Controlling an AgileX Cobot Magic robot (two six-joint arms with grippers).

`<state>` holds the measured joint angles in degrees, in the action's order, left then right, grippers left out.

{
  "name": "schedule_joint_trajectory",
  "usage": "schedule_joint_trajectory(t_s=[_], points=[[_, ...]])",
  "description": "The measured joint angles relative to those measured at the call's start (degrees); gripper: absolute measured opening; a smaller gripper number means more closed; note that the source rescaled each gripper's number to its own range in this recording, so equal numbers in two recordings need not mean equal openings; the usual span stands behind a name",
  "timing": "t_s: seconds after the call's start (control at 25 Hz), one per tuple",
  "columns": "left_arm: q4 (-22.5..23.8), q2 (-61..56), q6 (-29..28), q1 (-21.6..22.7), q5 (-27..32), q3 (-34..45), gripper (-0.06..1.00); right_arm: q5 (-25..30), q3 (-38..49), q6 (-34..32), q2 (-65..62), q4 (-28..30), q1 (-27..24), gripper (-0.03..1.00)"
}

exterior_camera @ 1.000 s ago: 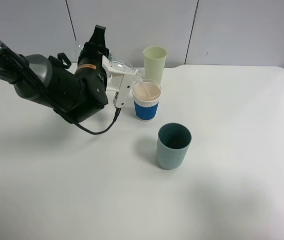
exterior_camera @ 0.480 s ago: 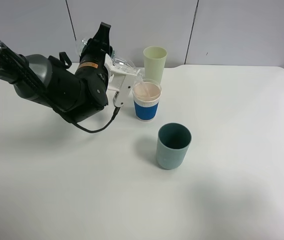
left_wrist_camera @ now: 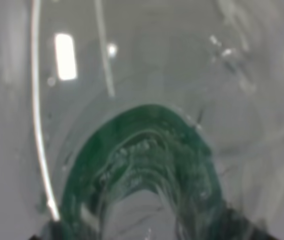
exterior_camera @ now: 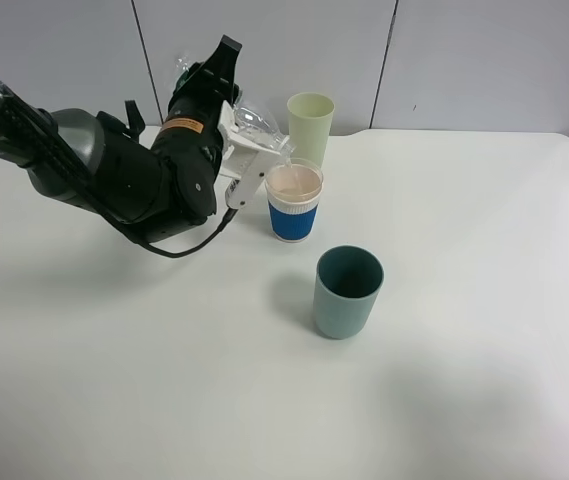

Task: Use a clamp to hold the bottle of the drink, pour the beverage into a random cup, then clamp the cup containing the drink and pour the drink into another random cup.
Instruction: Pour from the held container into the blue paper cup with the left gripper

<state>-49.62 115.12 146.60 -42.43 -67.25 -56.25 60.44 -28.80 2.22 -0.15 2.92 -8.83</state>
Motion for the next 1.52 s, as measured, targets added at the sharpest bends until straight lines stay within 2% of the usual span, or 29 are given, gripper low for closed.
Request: schedule_joint_trajectory(t_s=[0.56,0.76,1.04,1.24,1.36,1.52], points=[[9.6,0.0,1.3,0.0,-1.8,0.0,0.01,0.0,0.0,0.0,0.0,0.0,0.0,0.99],[11.7,0.0,3.1,0.0,-1.9,0.0,0.01,0.0,0.0,0.0,0.0,0.0,0.0,0.99],[11.6,0.0,3.2,0.0,-1.9,0.0,0.01,0.0,0.0,0.0,0.0,0.0,0.0,0.99],[6.2,-0.1,-2.8,0.0,-0.4,0.0,0.01,0.0,0.0,0.0,0.0,0.0,0.0,0.99],[1.7,-1.0,-10.1,0.3,3.3,0.0,0.01,0.0,0.0,0.0,0.0,0.0,0.0,0.99],[-1.8,-3.4,-19.8,0.7,8.3,0.0,0.01,0.0,0.0,0.0,0.0,0.0,0.0,0.99]])
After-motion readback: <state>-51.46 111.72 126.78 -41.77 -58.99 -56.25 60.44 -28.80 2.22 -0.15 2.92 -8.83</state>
